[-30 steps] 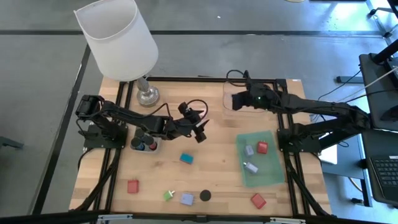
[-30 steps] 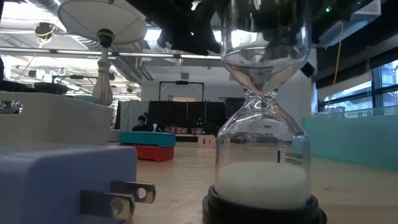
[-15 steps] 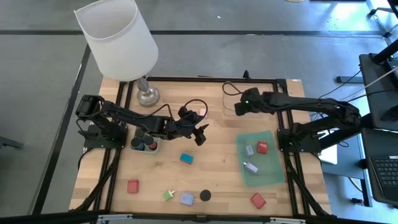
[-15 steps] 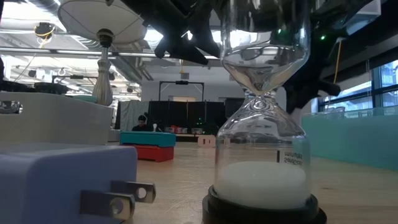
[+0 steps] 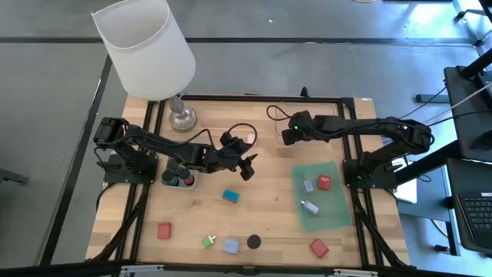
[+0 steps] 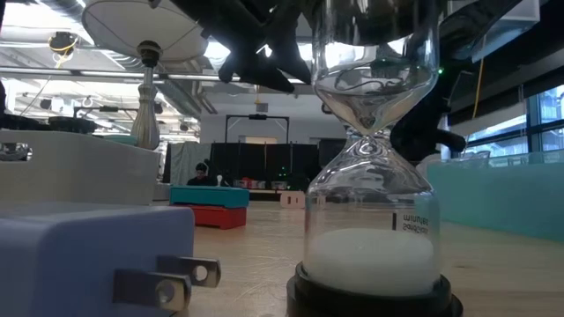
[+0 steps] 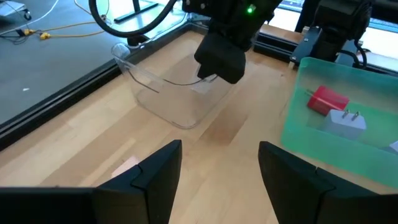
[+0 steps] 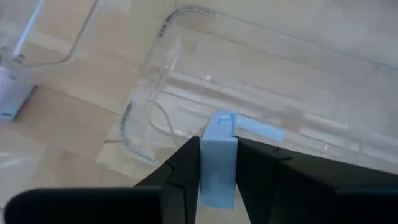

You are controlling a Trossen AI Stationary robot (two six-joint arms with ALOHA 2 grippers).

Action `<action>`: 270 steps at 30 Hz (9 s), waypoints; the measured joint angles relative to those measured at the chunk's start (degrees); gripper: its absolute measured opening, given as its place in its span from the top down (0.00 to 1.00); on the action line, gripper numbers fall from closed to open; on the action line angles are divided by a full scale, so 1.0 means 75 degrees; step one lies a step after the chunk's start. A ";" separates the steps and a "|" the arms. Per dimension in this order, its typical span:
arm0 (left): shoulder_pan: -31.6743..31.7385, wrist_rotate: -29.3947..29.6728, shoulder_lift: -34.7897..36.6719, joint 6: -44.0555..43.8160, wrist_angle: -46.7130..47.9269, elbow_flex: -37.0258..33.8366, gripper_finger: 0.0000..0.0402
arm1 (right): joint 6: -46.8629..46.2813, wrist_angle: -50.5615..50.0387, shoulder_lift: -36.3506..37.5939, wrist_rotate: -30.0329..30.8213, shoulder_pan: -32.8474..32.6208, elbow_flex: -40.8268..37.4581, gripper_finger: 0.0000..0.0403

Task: Pick & Place Office items
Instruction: Put the white digital timer into the transparent bin, then put the blue digital timer into the transparent bin

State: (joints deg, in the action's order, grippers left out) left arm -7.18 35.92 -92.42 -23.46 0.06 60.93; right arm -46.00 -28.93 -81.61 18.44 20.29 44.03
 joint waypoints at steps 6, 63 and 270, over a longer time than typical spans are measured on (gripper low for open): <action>-0.0029 -0.0172 0.0000 0.0010 0.0242 0.0000 0.47 | 0.0000 0.0026 -0.0008 0.0058 0.0075 0.0000 0.67; -0.1169 -0.4038 -0.0184 0.3209 0.2425 -0.0950 0.31 | 0.1000 -0.1227 0.0557 -0.0006 0.0143 0.3002 0.36; -0.0354 0.0191 0.0501 -0.1051 0.1412 0.0828 0.43 | 0.1354 -0.1181 0.0210 -0.1911 -0.1297 0.3002 0.82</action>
State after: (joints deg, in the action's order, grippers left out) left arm -9.83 37.35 -88.66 -31.34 10.65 67.13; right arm -35.84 -37.79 -80.03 4.11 10.57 66.54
